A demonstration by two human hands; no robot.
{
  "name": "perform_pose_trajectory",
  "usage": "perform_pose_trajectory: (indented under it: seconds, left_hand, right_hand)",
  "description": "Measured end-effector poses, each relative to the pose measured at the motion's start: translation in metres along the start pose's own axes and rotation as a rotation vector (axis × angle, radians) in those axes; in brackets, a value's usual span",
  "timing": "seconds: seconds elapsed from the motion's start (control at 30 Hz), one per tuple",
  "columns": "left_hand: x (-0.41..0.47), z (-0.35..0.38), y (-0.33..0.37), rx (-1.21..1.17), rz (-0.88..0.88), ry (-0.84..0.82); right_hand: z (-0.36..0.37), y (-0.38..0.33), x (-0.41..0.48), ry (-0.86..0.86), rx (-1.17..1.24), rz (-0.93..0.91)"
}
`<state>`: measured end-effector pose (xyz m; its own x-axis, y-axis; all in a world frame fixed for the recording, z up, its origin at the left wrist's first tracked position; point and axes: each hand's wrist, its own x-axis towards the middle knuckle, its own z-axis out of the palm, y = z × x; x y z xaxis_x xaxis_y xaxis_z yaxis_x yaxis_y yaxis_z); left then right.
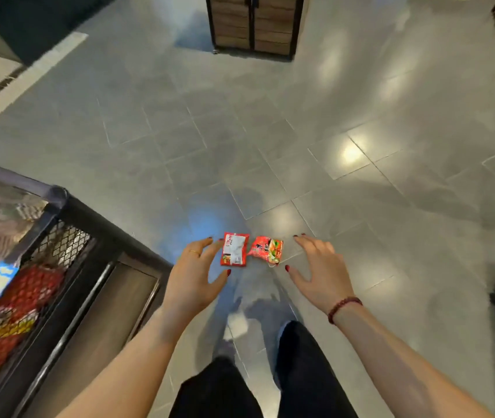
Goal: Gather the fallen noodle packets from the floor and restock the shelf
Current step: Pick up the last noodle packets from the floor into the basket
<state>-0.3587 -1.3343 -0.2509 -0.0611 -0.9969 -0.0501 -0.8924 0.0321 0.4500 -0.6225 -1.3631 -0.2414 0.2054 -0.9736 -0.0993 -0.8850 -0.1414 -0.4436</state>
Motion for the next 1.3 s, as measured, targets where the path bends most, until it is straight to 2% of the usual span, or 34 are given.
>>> perform_pose_trajectory:
  seconds: [0.1, 0.27, 0.47, 0.6, 0.77, 1.0, 1.17, 1.3]
  left_hand:
    - [0.032, 0.004, 0.000, -0.010, -0.087, 0.027]
    - [0.074, 0.014, -0.018, -0.090, -0.259, 0.041]
    - [0.140, 0.052, -0.070, -0.045, -0.397, -0.046]
    - [0.170, 0.090, -0.108, -0.124, -0.532, -0.089]
    - [0.204, 0.182, -0.143, -0.236, -0.708, -0.075]
    - [0.246, 0.369, -0.203, -0.301, -0.872, -0.096]
    - [0.265, 0.482, -0.255, -0.297, -0.861, -0.107]
    - [0.259, 0.544, -0.295, -0.258, -0.850, -0.170]
  right_hand:
    - [-0.004, 0.018, 0.058, -0.080, -0.005, -0.078]
    - [0.006, 0.030, 0.142, -0.193, -0.008, -0.092]
    - [0.058, 0.059, 0.238, -0.380, -0.083, -0.182]
    - [0.102, 0.086, 0.296, -0.480, -0.125, -0.228]
    - [0.193, 0.136, 0.357, -0.622, -0.117, -0.236]
    - [0.352, 0.221, 0.403, -0.726, -0.009, -0.167]
    - [0.459, 0.284, 0.407, -0.810, -0.124, -0.188]
    - [0.516, 0.318, 0.405, -0.895, -0.217, -0.274]
